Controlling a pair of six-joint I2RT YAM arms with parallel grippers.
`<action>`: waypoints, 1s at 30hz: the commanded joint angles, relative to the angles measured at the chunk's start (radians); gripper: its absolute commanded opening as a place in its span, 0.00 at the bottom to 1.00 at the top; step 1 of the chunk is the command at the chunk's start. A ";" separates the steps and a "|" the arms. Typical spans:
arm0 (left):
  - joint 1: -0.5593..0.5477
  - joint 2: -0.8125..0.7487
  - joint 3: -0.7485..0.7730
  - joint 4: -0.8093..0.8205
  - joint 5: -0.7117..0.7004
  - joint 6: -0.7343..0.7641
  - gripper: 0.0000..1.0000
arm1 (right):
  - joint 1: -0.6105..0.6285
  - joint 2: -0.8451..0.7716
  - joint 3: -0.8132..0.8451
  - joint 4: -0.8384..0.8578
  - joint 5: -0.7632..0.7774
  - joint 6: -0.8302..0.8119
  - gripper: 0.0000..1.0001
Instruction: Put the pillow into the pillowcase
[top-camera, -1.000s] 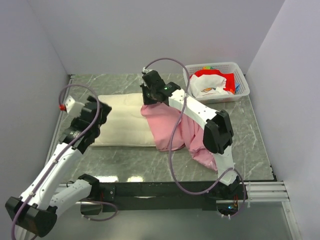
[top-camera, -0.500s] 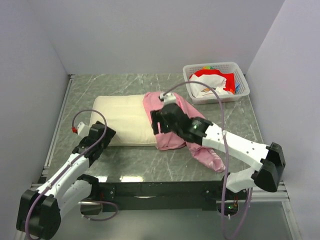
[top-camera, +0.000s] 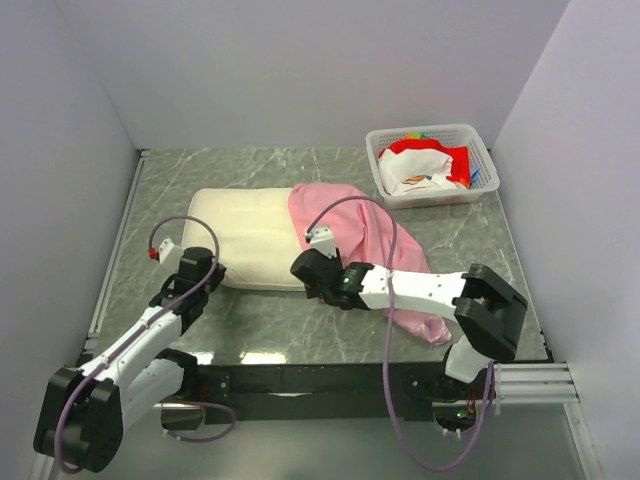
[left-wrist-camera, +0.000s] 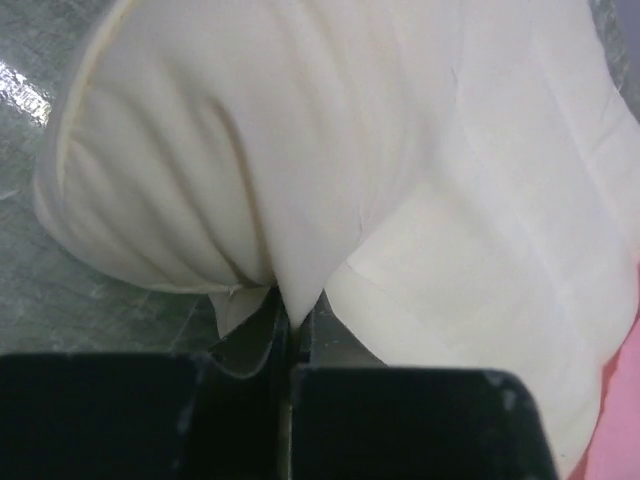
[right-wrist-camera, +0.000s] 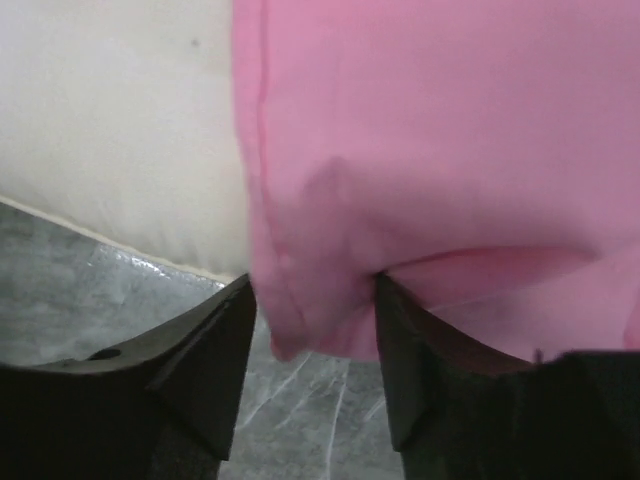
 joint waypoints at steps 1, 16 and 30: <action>-0.009 -0.041 -0.018 0.032 -0.012 0.036 0.01 | 0.003 -0.119 -0.032 0.005 0.116 0.054 0.28; -0.430 -0.213 0.294 -0.238 -0.251 -0.104 0.01 | 0.205 -0.084 0.480 -0.266 0.029 -0.050 0.00; -0.765 -0.148 0.632 -0.429 -0.535 -0.088 0.01 | -0.049 -0.246 0.879 -0.395 -0.192 -0.172 0.00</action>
